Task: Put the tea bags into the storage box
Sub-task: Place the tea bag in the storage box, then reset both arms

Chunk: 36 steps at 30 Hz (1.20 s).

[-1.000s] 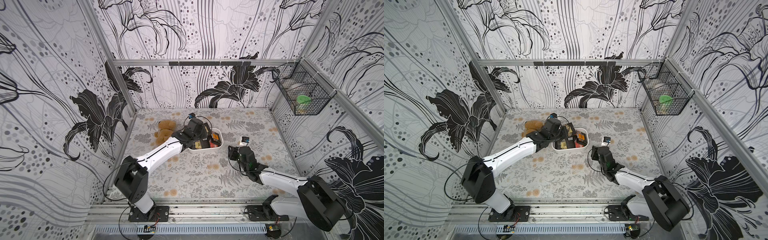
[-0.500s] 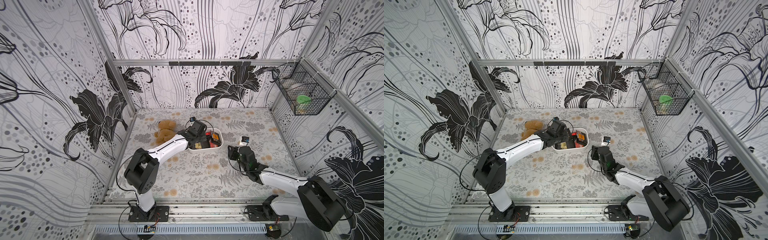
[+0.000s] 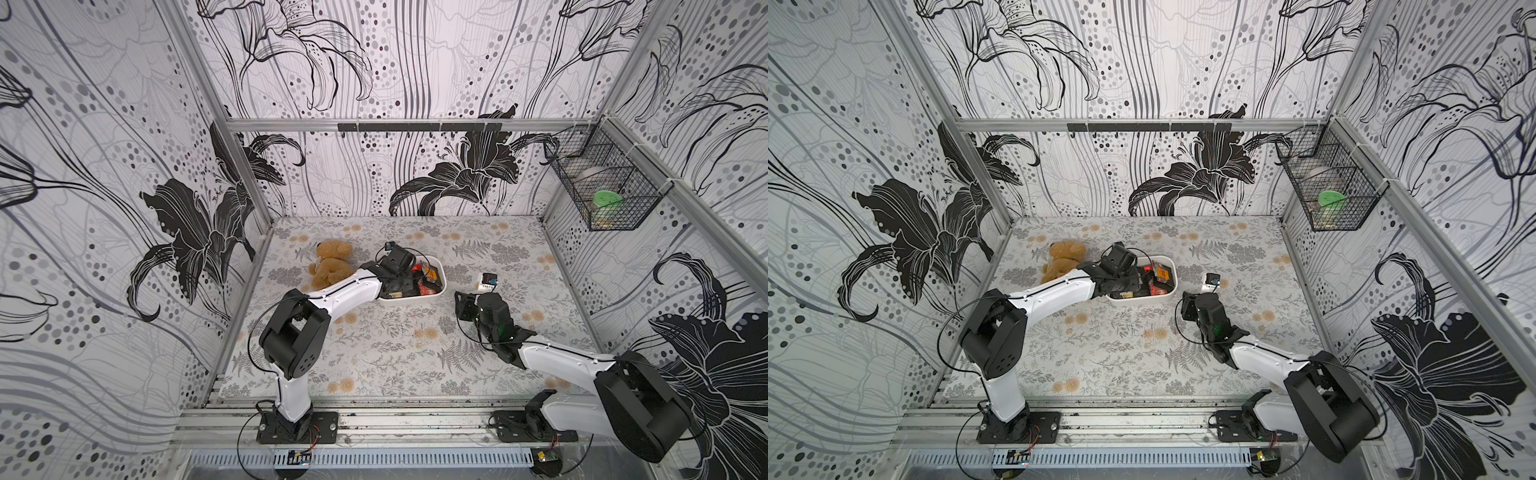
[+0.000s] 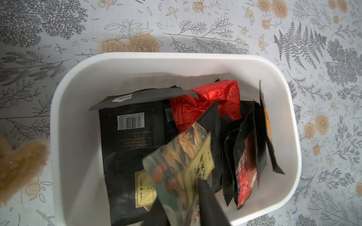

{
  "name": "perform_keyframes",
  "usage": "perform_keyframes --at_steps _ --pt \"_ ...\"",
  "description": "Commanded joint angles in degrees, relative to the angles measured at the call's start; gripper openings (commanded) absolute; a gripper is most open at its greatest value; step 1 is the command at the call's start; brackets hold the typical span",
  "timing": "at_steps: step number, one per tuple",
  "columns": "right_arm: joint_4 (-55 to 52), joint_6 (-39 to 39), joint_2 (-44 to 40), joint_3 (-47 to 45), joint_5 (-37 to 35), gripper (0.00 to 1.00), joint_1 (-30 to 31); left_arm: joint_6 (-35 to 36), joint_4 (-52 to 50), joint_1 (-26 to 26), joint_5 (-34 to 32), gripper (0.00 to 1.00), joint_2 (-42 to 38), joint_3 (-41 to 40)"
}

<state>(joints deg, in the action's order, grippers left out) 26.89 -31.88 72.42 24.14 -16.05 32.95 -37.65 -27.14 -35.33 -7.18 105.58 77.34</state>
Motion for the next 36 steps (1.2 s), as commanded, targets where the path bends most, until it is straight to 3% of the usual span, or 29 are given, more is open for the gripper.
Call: perform_keyframes --at_steps 1,9,13,20,23,29,31,33,36 --pt "1.6 1.4 0.1 -0.1 0.6 0.54 -0.3 0.0 -0.6 1.1 -3.1 0.47 -2.2 2.1" --pt "1.7 1.7 0.3 0.0 1.0 0.54 -0.3 -0.1 1.8 1.5 -11.7 0.70 -12.0 -2.3" --pt "1.8 2.1 0.4 0.1 1.5 0.54 -0.3 0.7 9.2 1.6 -16.3 0.98 -21.0 -10.6" --pt "2.2 4.9 -2.7 -0.3 -0.6 0.54 -0.3 3.8 21.0 2.2 -25.5 0.97 -37.6 -25.0" --pt "1.7 7.6 -6.3 -0.8 -1.4 0.57 -0.3 7.3 24.8 3.1 -22.8 0.97 -42.9 -29.2" --pt "-1.7 11.8 -16.9 -0.7 -1.4 0.71 -0.3 12.6 36.8 3.7 -28.5 0.97 -54.5 -39.7" --pt "-6.0 12.9 -19.9 1.4 -4.7 0.87 -0.3 11.3 41.4 4.3 -33.1 0.97 -57.9 -43.7" --pt "-9.9 13.9 -22.1 3.4 -9.3 0.99 -0.3 12.0 43.9 5.2 -33.6 0.97 -60.0 -46.2" --pt "-13.4 14.9 -25.0 5.7 -14.6 0.96 -0.3 19.1 45.0 5.9 -30.5 0.97 -60.9 -48.1"
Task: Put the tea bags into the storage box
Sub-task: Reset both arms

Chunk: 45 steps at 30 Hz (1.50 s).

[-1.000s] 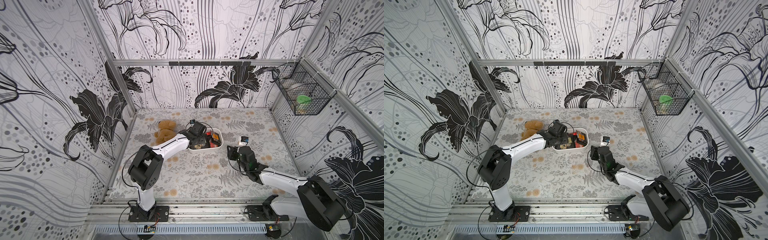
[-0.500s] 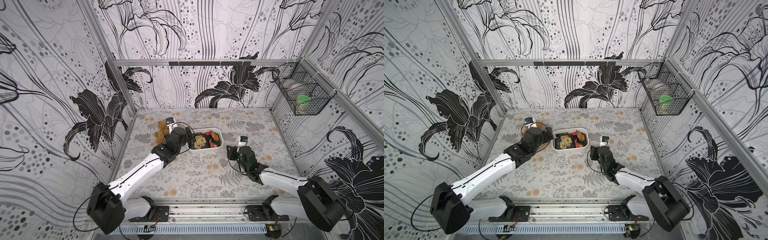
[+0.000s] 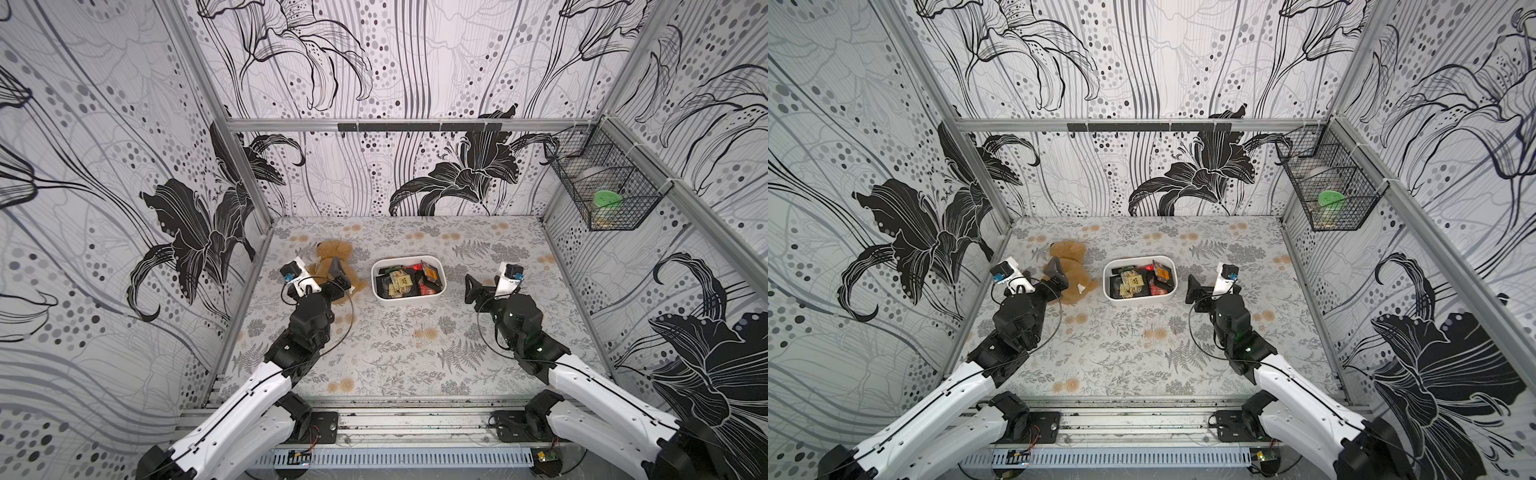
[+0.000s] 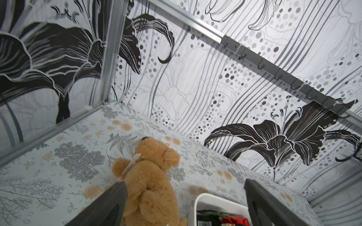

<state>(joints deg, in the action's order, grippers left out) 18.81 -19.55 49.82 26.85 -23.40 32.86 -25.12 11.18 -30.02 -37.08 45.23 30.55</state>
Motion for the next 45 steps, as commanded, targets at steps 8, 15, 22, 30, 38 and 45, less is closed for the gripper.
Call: perform_keyframes --at_steps 8,15,22,30,38,45 --pt "1.5 16.3 -6.8 -1.0 -6.9 0.96 -0.2 15.0 14.9 0.7 -4.2 0.97 -3.6 -11.3" --pt "15.5 25.6 -2.8 -7.7 -11.7 0.95 -1.5 13.3 32.7 3.8 -3.2 0.97 -4.6 -23.8" --pt "24.6 26.4 6.2 -12.3 -5.5 0.95 -12.4 19.6 28.8 7.6 1.9 0.97 4.1 -21.1" --pt "32.7 20.0 14.2 -17.0 4.2 0.95 -24.8 15.0 32.8 14.2 5.5 0.97 13.1 -22.1" --pt "38.9 24.3 24.9 -14.7 10.8 0.96 -25.5 18.0 42.1 15.6 7.4 0.97 24.0 -19.5" --pt "48.6 25.5 33.5 -14.4 10.2 0.96 -26.8 21.8 53.6 17.9 12.7 0.97 28.1 -21.1"
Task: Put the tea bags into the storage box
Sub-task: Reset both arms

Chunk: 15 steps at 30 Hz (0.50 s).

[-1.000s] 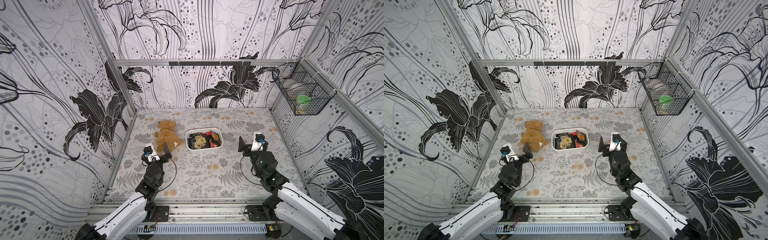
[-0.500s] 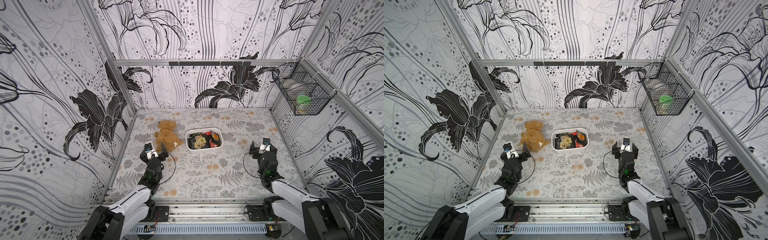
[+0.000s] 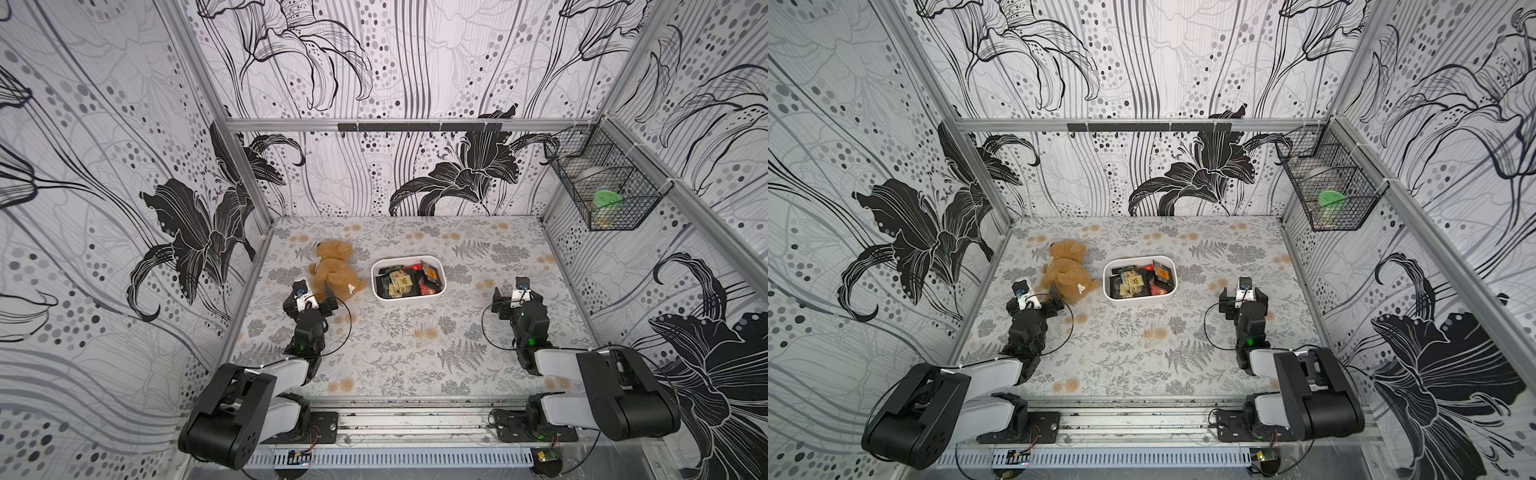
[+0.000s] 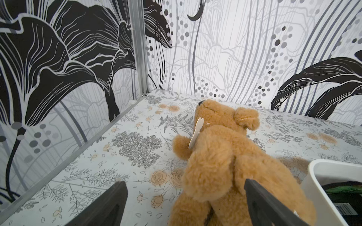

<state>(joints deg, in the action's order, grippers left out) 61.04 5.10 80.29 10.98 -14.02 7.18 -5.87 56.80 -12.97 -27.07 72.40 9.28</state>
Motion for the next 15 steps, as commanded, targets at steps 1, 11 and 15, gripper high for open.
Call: perform_keyframes --at_steps 1,11,15 --pt "3.0 0.0 2.2 2.4 3.1 0.96 -2.4 2.7 10.5 1.3 3.2 0.97 1.6 -0.7" --pt "6.5 -1.2 5.9 2.0 12.4 0.96 -6.7 0.2 16.7 5.5 5.9 0.97 12.2 1.0" --pt "5.3 -1.7 5.6 2.5 12.8 0.96 -7.2 -1.9 13.9 8.0 9.4 0.97 11.6 2.0"
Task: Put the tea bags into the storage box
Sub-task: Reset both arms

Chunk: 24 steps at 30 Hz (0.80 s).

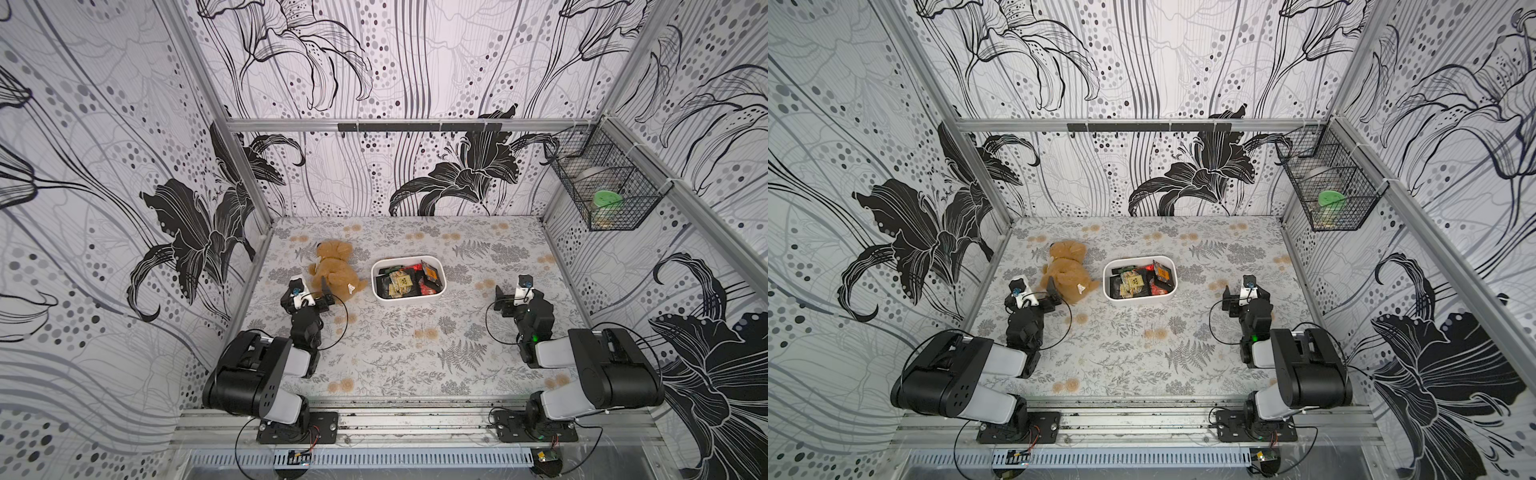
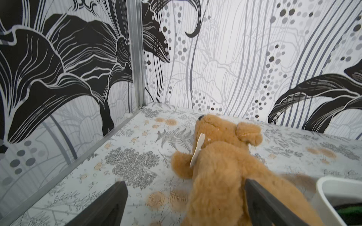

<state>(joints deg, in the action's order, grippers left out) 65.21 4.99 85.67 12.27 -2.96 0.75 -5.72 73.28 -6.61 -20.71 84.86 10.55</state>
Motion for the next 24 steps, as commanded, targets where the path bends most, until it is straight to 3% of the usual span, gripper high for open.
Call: perform_keyframes --at_steps 1,24 --pt "1.5 -1.6 0.4 1.1 1.7 0.96 -0.8 -2.1 -1.8 2.0 3.5 0.97 -0.5 0.6" --pt "1.5 -1.3 0.2 1.1 1.4 0.96 -0.8 -1.0 -1.4 1.2 2.9 0.97 -0.4 0.5"
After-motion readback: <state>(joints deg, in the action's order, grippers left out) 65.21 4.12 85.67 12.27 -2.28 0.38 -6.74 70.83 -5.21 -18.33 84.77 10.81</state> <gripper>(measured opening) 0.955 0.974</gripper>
